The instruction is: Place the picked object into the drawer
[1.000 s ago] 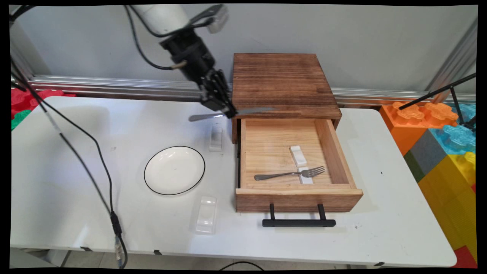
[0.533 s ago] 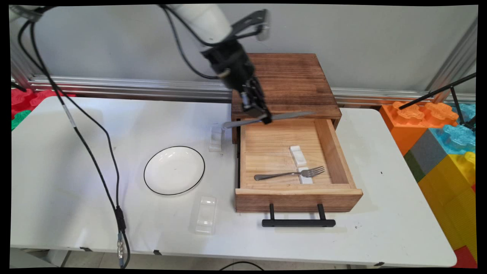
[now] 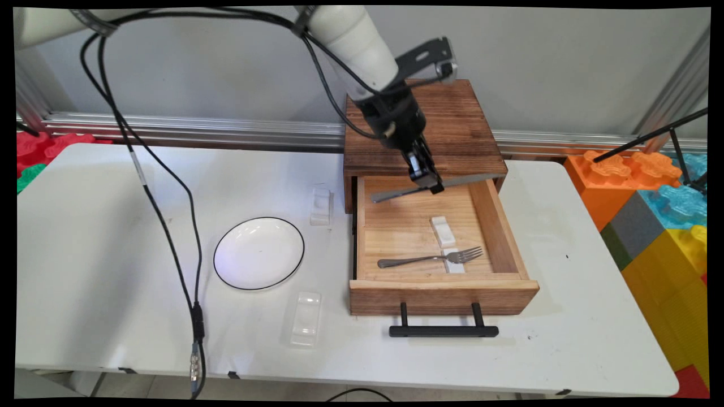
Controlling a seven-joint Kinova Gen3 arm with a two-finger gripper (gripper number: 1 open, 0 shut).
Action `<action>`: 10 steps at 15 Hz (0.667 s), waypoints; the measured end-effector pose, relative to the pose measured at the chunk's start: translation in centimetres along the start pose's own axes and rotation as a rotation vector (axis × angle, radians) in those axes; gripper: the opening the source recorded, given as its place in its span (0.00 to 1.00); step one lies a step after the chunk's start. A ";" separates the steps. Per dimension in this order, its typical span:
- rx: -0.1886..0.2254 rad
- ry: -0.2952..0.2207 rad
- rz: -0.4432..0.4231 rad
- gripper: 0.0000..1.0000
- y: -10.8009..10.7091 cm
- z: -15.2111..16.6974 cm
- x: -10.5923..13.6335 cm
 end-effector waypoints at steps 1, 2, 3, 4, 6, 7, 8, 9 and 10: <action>0.003 -0.005 -0.005 0.00 -0.1 0.8 0.0; 0.007 -0.010 -0.012 0.00 -0.2 1.6 -0.1; 0.009 -0.016 -0.018 0.00 -0.3 2.5 -0.4; 0.011 -0.018 -0.024 0.00 -0.4 3.3 -0.6; 0.013 -0.017 -0.037 0.00 -0.6 4.7 -0.9; 0.014 -0.015 -0.044 0.00 -0.6 5.3 -1.0; 0.015 -0.014 -0.049 0.00 -0.7 5.9 -1.2; 0.015 -0.015 -0.053 0.00 -0.8 6.4 -1.4; 0.015 -0.017 -0.056 0.00 -0.8 6.9 -1.7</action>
